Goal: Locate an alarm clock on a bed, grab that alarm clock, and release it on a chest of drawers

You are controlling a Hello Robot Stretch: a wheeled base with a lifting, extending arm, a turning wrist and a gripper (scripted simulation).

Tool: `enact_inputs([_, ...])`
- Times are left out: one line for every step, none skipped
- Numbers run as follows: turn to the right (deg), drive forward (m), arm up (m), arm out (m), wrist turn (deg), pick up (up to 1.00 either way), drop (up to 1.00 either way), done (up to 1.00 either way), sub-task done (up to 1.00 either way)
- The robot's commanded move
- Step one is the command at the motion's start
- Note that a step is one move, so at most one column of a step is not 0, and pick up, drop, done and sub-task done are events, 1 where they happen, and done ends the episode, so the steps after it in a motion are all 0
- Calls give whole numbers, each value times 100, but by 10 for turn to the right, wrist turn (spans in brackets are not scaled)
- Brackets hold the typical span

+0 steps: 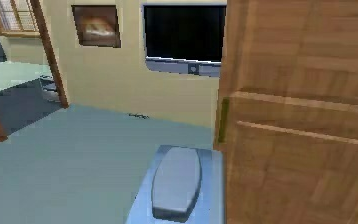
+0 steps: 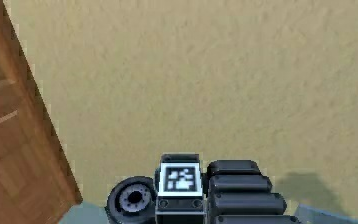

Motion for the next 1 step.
enact_inputs([-450, 0, 0, 0, 0, 0, 0, 0, 0])
